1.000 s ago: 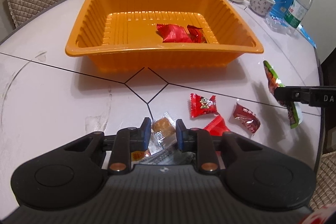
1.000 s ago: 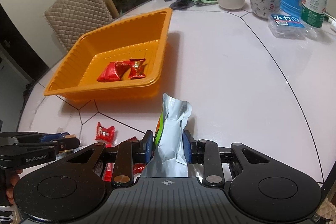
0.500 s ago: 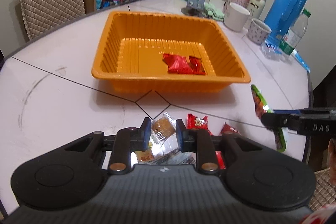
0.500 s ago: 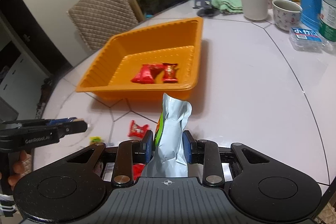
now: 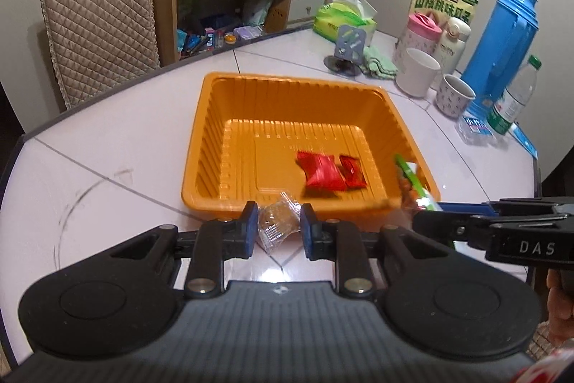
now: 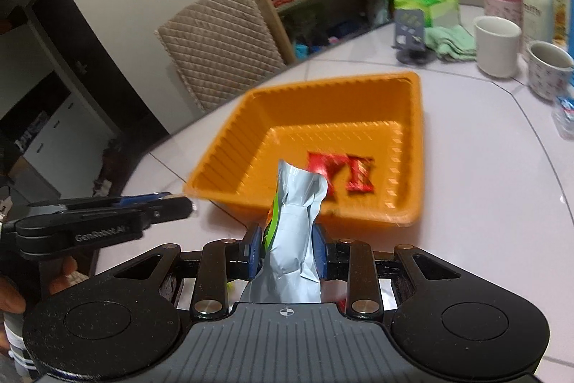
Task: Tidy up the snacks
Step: 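Carry the pastry and the silver pouch over the orange tray with both tools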
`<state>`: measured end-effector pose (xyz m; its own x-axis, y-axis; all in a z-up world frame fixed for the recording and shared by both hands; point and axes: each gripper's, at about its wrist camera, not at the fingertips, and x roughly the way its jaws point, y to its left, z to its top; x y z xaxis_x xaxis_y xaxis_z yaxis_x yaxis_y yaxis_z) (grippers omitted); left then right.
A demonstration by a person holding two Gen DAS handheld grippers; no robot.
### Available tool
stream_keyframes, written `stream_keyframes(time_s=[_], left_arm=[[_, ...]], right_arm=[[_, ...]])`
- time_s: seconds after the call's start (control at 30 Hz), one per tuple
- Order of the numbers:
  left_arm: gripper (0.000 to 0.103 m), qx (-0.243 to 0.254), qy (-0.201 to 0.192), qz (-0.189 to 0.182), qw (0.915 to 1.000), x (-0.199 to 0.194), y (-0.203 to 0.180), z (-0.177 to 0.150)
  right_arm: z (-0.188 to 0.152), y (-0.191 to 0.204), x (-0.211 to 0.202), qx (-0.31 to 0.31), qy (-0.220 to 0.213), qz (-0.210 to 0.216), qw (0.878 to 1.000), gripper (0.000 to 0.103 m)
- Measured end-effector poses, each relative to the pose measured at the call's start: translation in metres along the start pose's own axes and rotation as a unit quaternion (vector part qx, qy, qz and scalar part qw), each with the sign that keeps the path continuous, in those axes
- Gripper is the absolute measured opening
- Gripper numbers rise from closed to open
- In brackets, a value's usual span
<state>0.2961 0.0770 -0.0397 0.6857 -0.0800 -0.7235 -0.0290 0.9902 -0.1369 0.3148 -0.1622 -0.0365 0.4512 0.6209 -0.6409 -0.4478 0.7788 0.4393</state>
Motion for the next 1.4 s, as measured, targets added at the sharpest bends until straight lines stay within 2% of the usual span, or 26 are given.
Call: stream_keyframes(time_s=[0.5, 0.93, 1.4], left_arm=[[0.022, 0.002, -0.001, 0.018, 0.9998, 0.05, 0.018, 0.049], [0.023, -0.011, 0.034, 0.023, 0.9991, 0.1, 0.035, 0.057], [0.026, -0.012, 0.03, 0.017, 0.9993, 0.117, 0.039, 0.066]], right_arm=[[0.047, 0.006, 0.062, 0.008, -0.012, 0.0, 1.0, 0.031], [0.058, -0.007, 0.108, 0.038, 0.004, -0.013, 0.999, 0.031], [0.063, -0.018, 0.124, 0.059, 0.007, -0.021, 0.998, 0.031]])
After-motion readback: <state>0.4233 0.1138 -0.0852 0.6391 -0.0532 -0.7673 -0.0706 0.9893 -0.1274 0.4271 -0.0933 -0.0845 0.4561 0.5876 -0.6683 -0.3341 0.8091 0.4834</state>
